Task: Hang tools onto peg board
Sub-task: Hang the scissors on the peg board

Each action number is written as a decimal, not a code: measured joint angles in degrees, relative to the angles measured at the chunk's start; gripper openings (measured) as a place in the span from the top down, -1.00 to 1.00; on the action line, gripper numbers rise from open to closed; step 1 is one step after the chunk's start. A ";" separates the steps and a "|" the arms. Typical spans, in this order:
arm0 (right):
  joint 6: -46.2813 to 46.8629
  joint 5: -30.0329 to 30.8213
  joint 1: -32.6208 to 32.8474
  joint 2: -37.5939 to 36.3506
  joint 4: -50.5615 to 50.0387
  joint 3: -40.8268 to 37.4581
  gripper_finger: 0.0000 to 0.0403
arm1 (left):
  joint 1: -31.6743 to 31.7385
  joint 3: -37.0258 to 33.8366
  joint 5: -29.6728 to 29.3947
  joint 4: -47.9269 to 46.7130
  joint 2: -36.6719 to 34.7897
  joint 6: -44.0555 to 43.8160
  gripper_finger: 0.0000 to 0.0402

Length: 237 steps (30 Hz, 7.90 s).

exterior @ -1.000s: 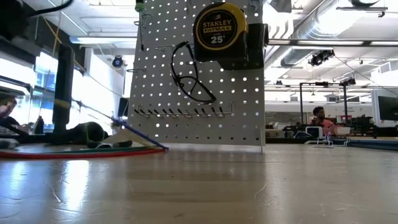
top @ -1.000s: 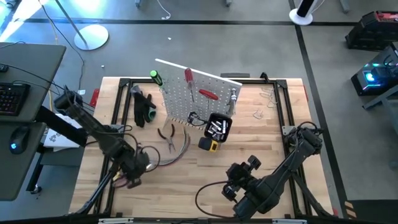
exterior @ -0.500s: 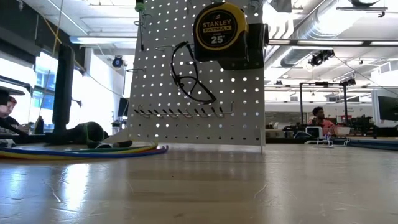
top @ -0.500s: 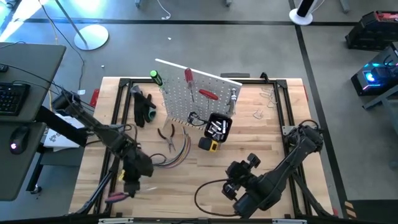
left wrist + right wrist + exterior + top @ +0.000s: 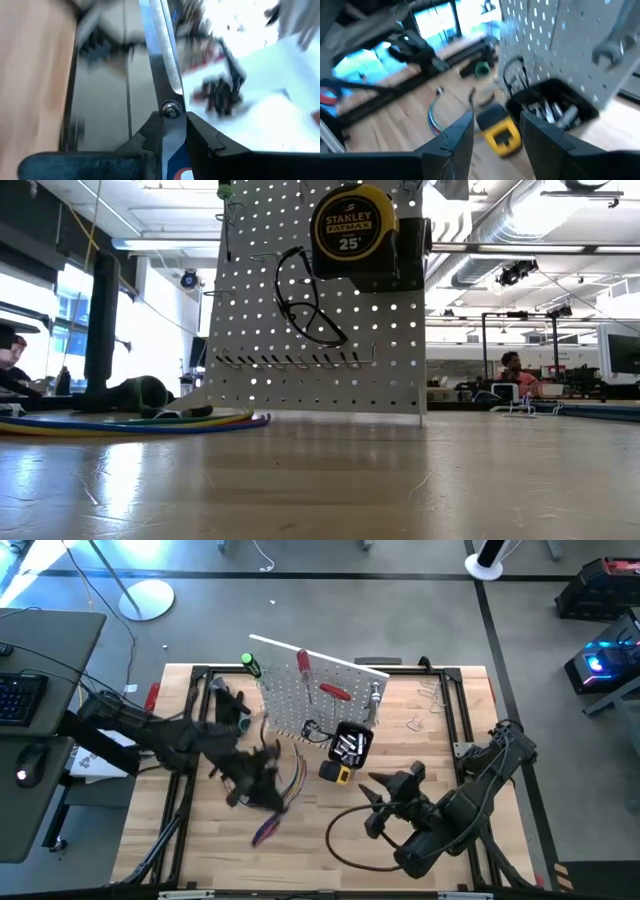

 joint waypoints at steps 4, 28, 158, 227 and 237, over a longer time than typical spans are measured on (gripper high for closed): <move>-6.29 2.28 -1.07 -0.89 8.11 0.00 0.26 | 3.39 4.95 -5.36 5.86 0.06 6.39 0.76; -63.41 -22.36 -9.28 -6.75 91.58 0.02 0.39 | 4.58 23.46 5.12 13.25 8.57 24.96 0.76; -81.28 -29.07 -25.55 -0.89 125.75 0.00 1.00 | 10.92 11.52 -24.39 66.11 16.62 30.62 0.26; -23.57 -39.72 -13.33 -6.11 42.82 -0.07 0.00 | 2.97 11.46 -2.17 -30.78 -1.19 31.94 0.85; -20.70 -53.37 -16.81 2.01 41.46 0.00 0.00 | -1.67 11.44 -6.98 -31.14 3.27 38.61 0.85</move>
